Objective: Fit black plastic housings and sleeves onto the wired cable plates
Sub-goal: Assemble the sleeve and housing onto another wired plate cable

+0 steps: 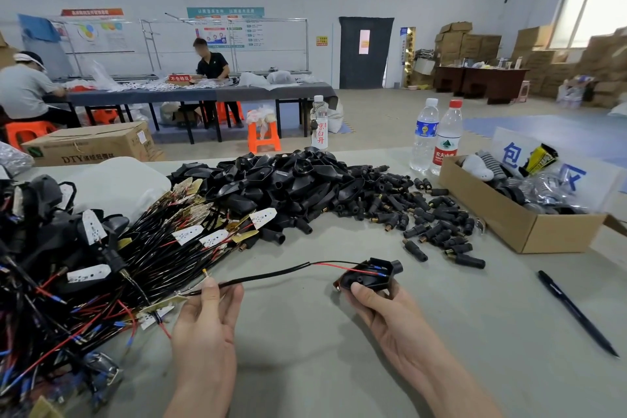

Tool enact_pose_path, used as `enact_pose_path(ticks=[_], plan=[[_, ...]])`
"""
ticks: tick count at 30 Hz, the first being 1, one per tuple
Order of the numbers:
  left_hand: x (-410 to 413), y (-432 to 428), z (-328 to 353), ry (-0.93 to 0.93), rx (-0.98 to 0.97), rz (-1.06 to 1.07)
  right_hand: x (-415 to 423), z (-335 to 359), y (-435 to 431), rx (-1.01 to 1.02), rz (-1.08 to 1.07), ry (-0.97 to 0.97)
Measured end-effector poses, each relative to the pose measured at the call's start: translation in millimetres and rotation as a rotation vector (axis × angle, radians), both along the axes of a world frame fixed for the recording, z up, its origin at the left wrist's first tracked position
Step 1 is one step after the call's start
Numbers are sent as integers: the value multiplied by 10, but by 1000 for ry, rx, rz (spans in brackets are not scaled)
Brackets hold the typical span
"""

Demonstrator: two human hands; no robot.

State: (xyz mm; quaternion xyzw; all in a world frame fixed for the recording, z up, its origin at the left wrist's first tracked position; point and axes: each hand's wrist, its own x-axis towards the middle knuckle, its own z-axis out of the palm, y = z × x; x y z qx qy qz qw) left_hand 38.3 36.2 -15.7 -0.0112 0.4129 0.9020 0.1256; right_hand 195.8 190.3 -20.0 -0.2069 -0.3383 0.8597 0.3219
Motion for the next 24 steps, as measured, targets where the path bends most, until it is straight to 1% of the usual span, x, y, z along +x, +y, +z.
enact_pose_path(ticks=[8, 14, 21, 24], plan=[[-3, -26, 13, -32, 10, -24, -26, -31, -23, 65, -19, -106], [16, 4, -31, -36, -61, -64, -46, -22, -34, 61, -33, -83], [59, 64, -28, 15, -39, -176, -82, -38, -136, 99, 43, -78], [125, 111, -24, 34, -49, -187, -127, -66, -208, 222, 125, -146]])
